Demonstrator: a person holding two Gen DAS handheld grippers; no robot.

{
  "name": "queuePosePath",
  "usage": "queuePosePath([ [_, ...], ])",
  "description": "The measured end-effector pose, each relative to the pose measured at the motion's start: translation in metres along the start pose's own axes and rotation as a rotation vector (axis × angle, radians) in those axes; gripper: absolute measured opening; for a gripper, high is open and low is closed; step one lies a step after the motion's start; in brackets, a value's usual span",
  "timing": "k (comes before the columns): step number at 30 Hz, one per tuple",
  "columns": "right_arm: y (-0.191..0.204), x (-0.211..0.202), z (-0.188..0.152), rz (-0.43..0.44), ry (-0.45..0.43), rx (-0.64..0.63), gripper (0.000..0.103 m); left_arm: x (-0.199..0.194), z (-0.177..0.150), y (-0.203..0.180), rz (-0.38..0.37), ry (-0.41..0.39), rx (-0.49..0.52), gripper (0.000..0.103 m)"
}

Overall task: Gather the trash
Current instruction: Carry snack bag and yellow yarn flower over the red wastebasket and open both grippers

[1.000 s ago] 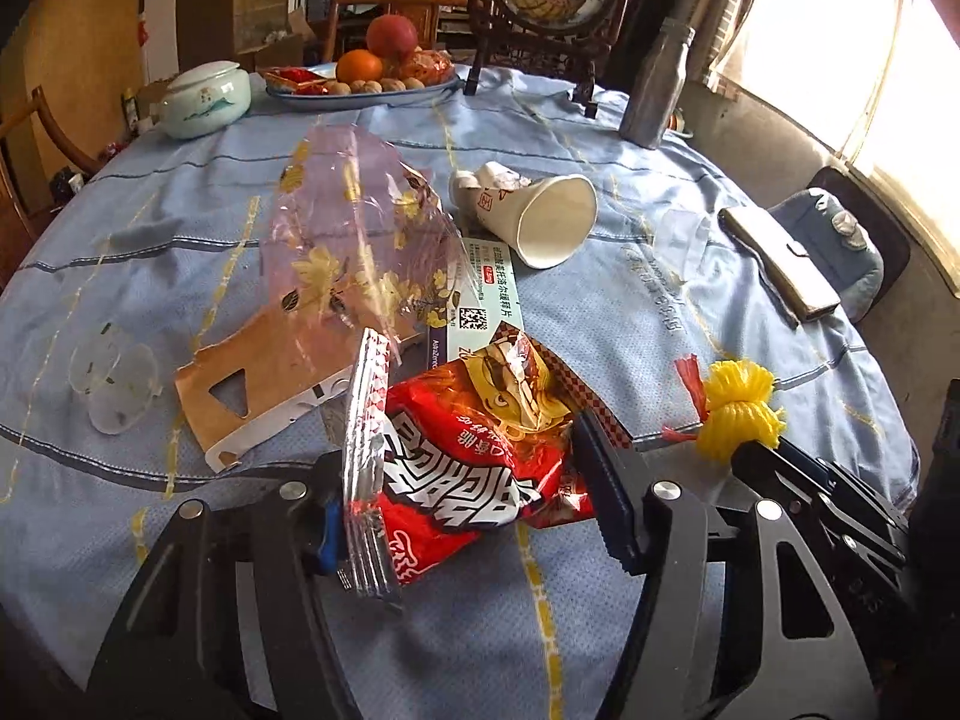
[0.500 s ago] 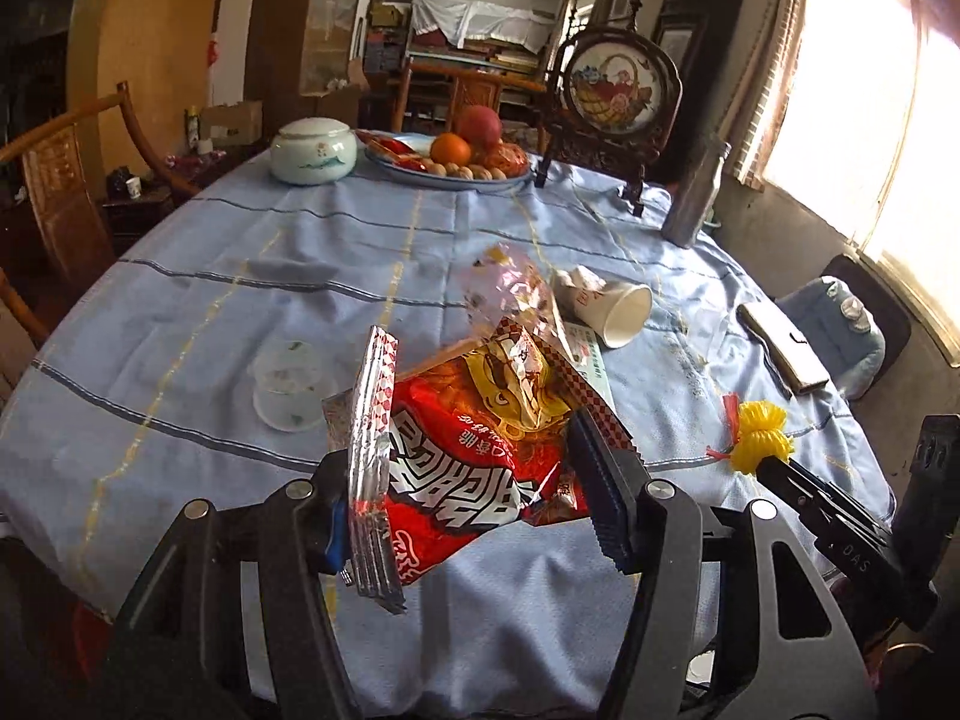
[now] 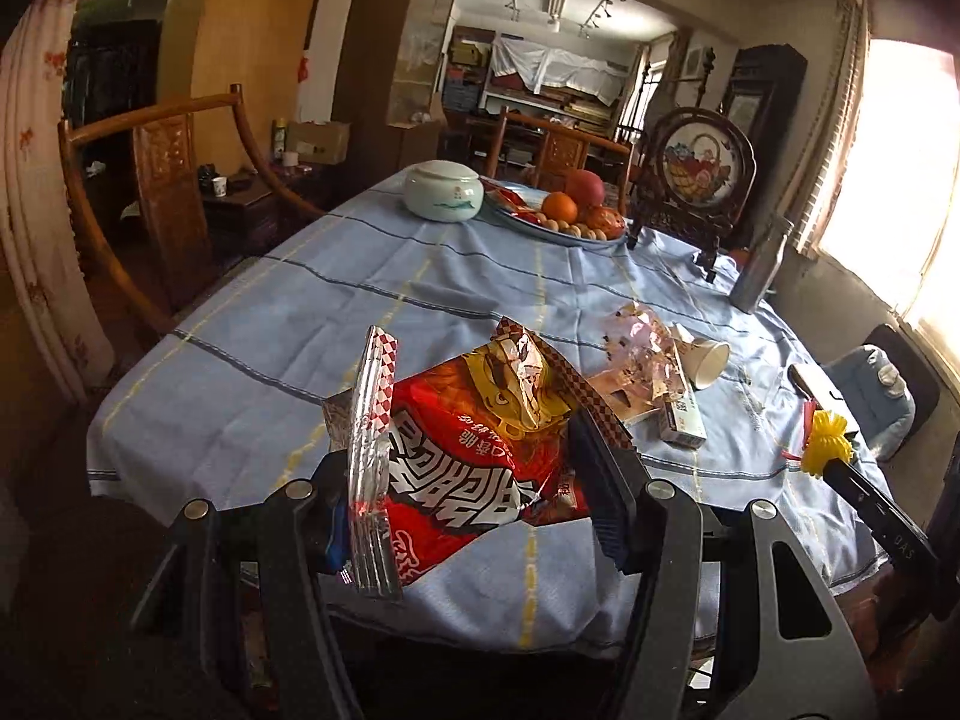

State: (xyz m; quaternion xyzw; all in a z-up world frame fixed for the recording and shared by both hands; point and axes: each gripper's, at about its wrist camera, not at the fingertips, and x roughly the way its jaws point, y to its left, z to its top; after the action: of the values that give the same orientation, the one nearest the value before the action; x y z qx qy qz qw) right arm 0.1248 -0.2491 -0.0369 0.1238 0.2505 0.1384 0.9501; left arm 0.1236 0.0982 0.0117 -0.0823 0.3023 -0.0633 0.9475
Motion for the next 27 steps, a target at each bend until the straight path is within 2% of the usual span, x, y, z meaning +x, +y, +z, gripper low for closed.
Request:
queuePosePath([
  [5, 0.026, 0.001, 0.003, 0.042, -0.002, -0.036, 0.032, -0.025, -0.008, 0.032, 0.052, -0.031, -0.031, 0.060],
  [9, 0.048, 0.006, 0.005, 0.080, 0.011, -0.063, 0.032, -0.036, -0.019, 0.061, 0.113, -0.024, -0.051, 0.060],
  [14, 0.083, 0.015, 0.004, 0.124, 0.039, -0.120, 0.032, -0.044, -0.046, 0.106, 0.196, 0.019, -0.092, 0.060],
  [20, 0.133, 0.033, -0.001, 0.202, 0.105, -0.182, 0.032, -0.039, -0.084, 0.162, 0.231, 0.111, -0.195, 0.062],
  [22, 0.152, 0.040, -0.004, 0.230, 0.130, -0.202, 0.032, -0.031, -0.100, 0.181, 0.235, 0.157, -0.236, 0.067],
  [23, 0.161, 0.043, -0.006, 0.244, 0.145, -0.213, 0.032, -0.027, -0.106, 0.187, 0.238, 0.175, -0.243, 0.076],
  [25, 0.179, 0.050, -0.011, 0.272, 0.175, -0.237, 0.032, -0.015, -0.117, 0.197, 0.285, 0.219, -0.247, 0.086],
  [27, 0.199, 0.058, -0.017, 0.296, 0.205, -0.262, 0.032, -0.010, -0.125, 0.206, 0.310, 0.241, -0.259, 0.089],
])
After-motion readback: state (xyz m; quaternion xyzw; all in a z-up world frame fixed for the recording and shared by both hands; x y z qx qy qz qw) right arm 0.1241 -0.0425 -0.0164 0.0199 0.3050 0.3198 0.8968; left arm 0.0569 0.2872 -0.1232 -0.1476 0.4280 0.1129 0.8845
